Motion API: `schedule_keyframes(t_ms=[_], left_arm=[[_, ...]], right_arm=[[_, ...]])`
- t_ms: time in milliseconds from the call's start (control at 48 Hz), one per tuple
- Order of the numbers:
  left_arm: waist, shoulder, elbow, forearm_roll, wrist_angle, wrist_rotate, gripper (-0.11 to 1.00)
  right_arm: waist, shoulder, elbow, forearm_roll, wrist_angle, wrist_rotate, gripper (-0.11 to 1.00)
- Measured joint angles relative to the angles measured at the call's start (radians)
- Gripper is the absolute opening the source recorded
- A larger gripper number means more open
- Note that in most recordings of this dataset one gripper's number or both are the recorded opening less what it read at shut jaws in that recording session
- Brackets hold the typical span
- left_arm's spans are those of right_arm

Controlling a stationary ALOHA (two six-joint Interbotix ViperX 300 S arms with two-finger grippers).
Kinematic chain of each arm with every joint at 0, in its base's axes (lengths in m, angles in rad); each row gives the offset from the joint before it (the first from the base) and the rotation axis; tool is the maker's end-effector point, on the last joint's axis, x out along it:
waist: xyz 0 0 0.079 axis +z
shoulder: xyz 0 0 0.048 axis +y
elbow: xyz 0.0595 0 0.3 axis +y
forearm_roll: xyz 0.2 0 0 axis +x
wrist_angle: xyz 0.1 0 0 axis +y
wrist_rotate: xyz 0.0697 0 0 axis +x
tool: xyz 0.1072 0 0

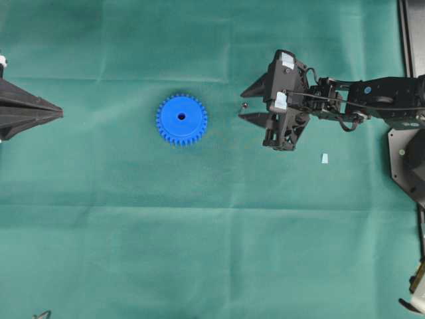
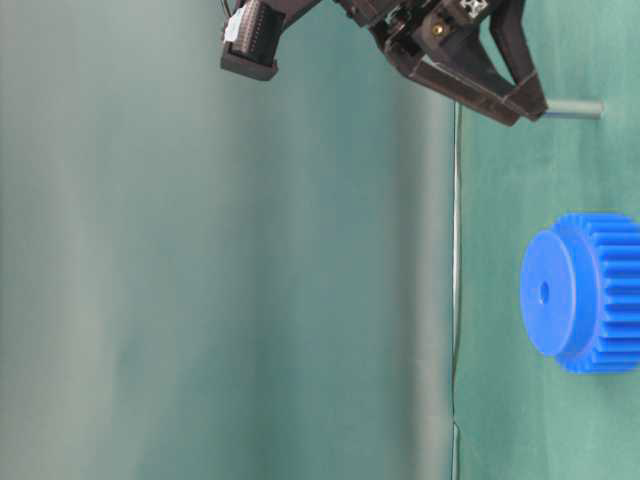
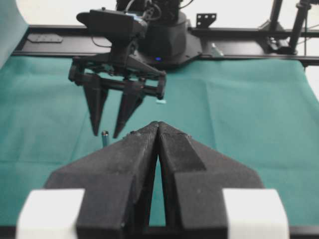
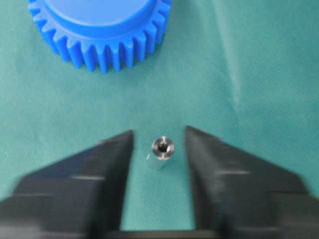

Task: Insert the shaft into the center hole of the gear.
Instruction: 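Lower the right gripper over the shaft and close on it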

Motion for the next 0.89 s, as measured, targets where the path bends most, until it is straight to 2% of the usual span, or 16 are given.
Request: schedule_keyframes(t_ms=[83,479,895], left_arm=[[0.000,0.000,0.000,0.000,0.000,0.000,0.00],[0.000,0.002,0.002,0.000,-0.002,0.000,0.00],[0.000,0.000,-0.002,0.000,0.003,-0.005,0.00]], right_arm=[[0.000,-0.002,-0.002,0.000,0.006,0.002,0.16],[0.000,-0.011,-0.002,0.000,0.026,0.000,0.16],[0.002,-0.258,-0.077,-0.005,0.333,-0.005,0.16]])
